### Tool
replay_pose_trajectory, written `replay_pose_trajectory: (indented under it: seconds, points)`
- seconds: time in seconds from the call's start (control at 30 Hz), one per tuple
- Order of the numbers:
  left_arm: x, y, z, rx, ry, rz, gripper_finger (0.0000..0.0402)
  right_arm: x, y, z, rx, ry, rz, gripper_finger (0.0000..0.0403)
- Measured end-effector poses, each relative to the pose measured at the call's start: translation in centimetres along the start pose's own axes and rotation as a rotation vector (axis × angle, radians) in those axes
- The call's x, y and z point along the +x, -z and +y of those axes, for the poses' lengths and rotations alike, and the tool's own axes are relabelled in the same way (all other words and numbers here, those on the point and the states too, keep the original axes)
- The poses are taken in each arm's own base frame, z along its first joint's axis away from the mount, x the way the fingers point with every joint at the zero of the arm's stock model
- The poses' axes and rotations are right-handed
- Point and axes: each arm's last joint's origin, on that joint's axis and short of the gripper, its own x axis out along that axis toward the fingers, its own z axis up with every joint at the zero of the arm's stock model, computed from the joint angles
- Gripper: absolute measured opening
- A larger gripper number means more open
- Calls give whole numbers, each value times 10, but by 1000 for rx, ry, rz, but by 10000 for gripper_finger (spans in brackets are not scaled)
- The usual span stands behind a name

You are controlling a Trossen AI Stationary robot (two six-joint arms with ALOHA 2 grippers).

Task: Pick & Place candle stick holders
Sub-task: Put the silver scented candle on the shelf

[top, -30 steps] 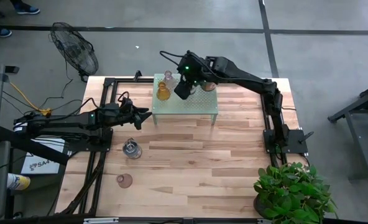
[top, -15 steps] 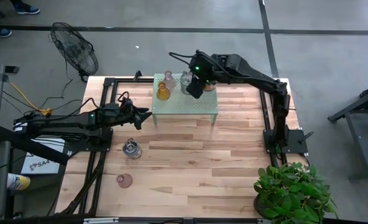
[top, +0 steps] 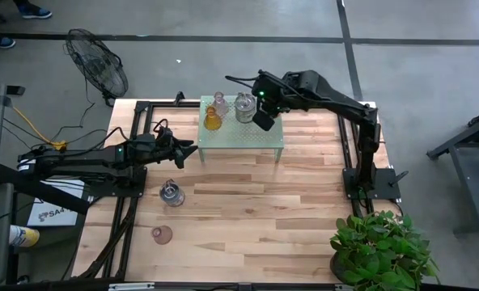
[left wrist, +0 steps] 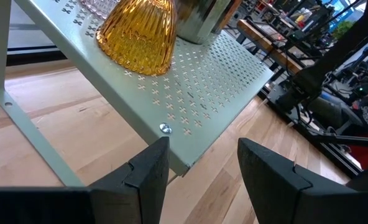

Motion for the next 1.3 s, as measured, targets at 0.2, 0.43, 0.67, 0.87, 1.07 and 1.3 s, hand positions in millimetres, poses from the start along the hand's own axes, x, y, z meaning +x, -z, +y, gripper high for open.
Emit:
replay_pose_trajectory:
  seconds: [0.2,0.43,0.67,0.87,1.07,1.3]
  points:
    - [0,0,0,0,0,0,186,-3,3,8,-27,-15,4,16]
    - [0,0,0,0,0,0,186,-5,9,8,-26,30,45,5]
    - [0,0,0,0,0,-1,186,-12,12,15,-53,-31,49,1]
    - [0,0,0,0,0,0,186,-20,16,23,-131,-104,47,1]
    - [0,0,0,0,0,-1,186,-23,18,27,-149,-142,52,1]
    - [0,0,0,0,0,0,186,-26,21,35,-252,-278,72,1]
